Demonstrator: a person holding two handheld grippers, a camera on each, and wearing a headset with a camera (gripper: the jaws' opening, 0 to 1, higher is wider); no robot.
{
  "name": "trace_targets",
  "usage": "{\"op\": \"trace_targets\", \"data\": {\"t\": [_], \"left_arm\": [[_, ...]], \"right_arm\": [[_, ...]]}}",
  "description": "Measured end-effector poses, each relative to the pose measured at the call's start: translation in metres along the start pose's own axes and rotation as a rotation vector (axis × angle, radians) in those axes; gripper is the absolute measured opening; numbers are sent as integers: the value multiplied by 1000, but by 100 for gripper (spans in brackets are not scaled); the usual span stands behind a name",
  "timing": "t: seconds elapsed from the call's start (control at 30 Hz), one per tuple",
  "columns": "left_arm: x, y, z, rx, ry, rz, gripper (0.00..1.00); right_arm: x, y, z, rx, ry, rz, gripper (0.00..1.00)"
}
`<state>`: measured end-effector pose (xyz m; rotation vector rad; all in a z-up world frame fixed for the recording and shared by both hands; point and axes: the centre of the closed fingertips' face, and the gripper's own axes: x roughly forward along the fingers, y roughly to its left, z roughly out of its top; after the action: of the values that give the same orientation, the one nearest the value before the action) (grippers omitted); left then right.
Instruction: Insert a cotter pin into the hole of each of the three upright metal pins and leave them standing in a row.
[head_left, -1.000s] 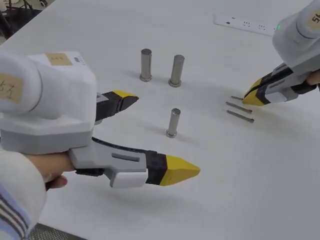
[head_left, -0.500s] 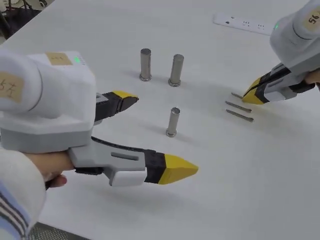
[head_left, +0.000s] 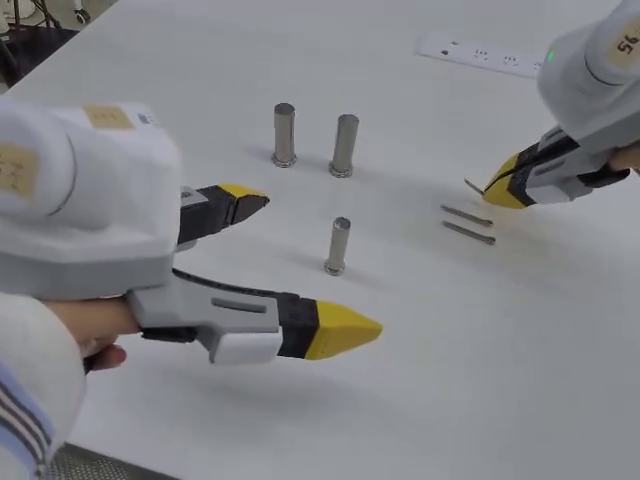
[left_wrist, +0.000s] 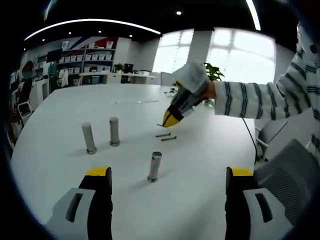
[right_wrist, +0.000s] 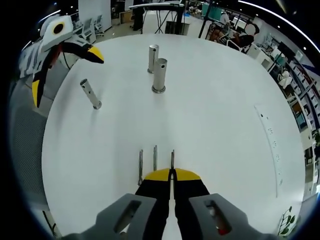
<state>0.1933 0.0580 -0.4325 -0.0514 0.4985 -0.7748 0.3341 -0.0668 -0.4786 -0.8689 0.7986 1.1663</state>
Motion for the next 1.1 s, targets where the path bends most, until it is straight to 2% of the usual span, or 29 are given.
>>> {"op": "trace_targets", "data": {"t": [0.27, 0.33, 0.53, 0.57, 0.7, 0.83, 0.97, 1.1], "left_arm": [[-2, 3, 3, -24, -8, 5, 91], [-2, 3, 3, -29, -8, 5, 90], [-3, 3, 9, -50, -24, 2, 87], [-3, 3, 10, -53, -24, 3, 86], [-1, 4, 9, -45, 11, 5, 83], [2, 2, 15, -43, 7, -3, 82], [7, 0, 26, -87, -26, -25, 78], [11, -1, 33, -130, -37, -40, 69]], "right_arm": [[-19, 2, 15, -20, -71, -42, 0], [-26, 9, 20, -24, -93, -55, 0], [-43, 15, 33, -30, -165, -111, 0], [-47, 19, 38, -52, -193, -130, 0], [-56, 32, 47, -84, -261, -150, 0], [-64, 41, 54, -81, -307, -169, 0], [-70, 54, 59, -103, -334, -185, 0], [-73, 64, 63, -125, -351, -192, 0]]}}
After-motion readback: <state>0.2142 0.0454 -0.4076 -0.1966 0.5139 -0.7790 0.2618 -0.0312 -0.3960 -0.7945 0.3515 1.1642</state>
